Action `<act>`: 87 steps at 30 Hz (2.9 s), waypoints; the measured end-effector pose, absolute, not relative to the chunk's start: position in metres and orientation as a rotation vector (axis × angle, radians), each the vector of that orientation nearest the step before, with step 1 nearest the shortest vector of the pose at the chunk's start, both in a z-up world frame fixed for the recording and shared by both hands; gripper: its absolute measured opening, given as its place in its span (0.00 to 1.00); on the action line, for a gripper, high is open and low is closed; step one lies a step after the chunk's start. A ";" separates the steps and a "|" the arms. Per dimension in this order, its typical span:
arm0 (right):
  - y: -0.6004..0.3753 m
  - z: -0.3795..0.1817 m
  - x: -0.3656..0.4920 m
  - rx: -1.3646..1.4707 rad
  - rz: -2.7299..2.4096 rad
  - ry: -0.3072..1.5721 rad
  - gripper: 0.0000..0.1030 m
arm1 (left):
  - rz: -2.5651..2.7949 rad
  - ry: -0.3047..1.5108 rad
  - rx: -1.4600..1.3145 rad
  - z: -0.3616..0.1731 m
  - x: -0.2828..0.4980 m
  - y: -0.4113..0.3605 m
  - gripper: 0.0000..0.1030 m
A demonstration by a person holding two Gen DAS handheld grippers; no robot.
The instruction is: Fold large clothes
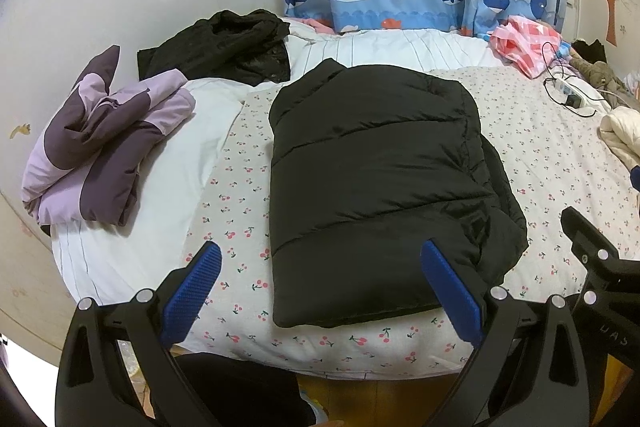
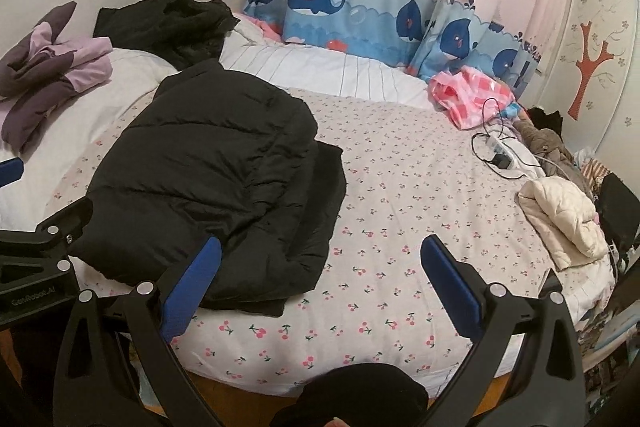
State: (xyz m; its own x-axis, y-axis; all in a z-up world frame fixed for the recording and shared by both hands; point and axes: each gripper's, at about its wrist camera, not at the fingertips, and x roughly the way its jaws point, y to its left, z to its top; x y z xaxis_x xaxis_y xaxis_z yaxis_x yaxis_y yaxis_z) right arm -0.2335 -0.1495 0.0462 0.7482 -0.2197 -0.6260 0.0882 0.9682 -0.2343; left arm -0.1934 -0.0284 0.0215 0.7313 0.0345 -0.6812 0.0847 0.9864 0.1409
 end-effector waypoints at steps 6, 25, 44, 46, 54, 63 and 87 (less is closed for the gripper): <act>-0.155 0.047 -0.233 -0.148 -0.144 0.719 0.94 | -0.027 0.742 0.172 0.023 -0.195 -0.032 0.93; -0.150 0.045 -0.233 0.004 -0.057 0.764 0.94 | -0.009 0.723 0.157 0.032 -0.206 -0.023 0.93; -0.143 0.045 -0.235 0.003 -0.052 0.770 0.94 | -0.029 0.735 0.127 0.032 -0.215 -0.019 0.93; -0.143 0.045 -0.236 0.001 -0.051 0.770 0.94 | -0.022 0.740 0.129 0.032 -0.216 -0.018 0.93; -0.136 0.046 -0.246 0.003 -0.039 0.766 0.94 | -0.010 0.732 0.134 0.037 -0.223 -0.012 0.93; -0.127 0.050 -0.257 -0.003 -0.026 0.759 0.94 | -0.003 0.722 0.123 0.043 -0.232 -0.004 0.93; -0.123 0.050 -0.279 0.007 -0.015 0.750 0.94 | 0.007 0.758 0.125 0.037 -0.253 0.001 0.93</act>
